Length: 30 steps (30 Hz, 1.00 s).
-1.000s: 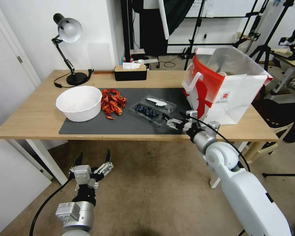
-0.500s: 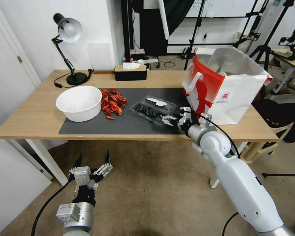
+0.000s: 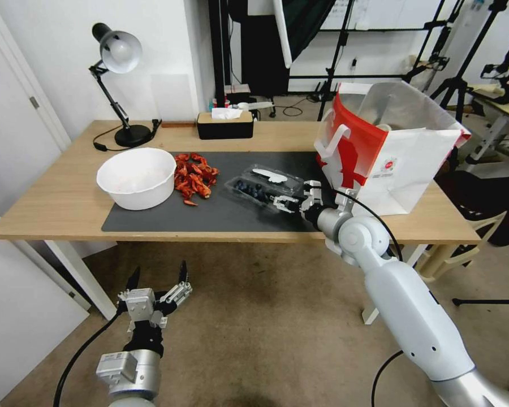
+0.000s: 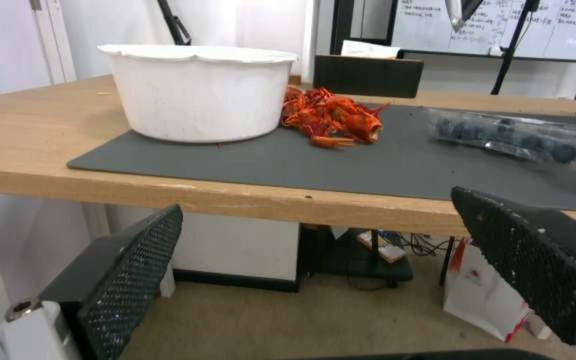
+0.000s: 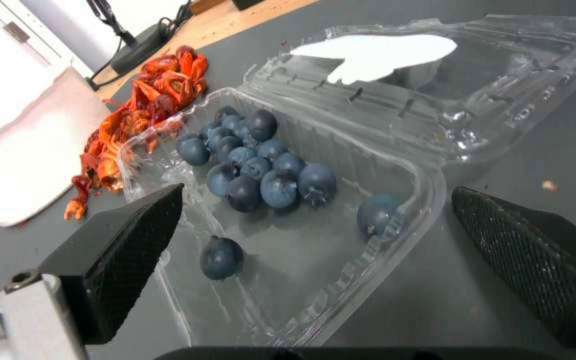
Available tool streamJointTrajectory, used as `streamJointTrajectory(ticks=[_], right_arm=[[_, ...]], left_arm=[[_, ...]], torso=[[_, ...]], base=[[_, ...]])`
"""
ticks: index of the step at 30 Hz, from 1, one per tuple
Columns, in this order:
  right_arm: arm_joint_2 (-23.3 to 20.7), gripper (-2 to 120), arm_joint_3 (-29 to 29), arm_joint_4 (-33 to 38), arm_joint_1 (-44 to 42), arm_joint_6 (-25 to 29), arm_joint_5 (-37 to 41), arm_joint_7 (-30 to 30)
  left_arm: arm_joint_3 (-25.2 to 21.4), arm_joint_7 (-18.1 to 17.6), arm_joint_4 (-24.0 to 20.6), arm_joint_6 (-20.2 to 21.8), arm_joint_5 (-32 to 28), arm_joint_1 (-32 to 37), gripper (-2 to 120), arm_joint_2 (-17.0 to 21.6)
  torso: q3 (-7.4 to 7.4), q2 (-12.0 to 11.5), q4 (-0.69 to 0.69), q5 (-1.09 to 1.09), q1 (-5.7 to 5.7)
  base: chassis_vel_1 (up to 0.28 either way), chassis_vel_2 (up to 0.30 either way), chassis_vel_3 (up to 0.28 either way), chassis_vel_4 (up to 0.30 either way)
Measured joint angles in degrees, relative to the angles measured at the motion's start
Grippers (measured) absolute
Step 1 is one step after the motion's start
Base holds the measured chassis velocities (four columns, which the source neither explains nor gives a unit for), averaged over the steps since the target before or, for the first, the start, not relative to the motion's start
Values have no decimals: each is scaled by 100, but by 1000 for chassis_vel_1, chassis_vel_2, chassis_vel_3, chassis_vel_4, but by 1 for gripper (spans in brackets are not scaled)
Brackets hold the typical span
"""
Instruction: Close the takeout container lid, then place the container into the takeout bag.
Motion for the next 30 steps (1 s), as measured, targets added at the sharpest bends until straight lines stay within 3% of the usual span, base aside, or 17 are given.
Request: streamJointTrajectory(ticks=[30], right_arm=[[68,100,-248,198,-10,-93,199,-76]], left_arm=[[-39,-20,39,-229,18,57,100,-79]], torso=[[0,1,0,0,-1]], base=[[0,0,0,0]])
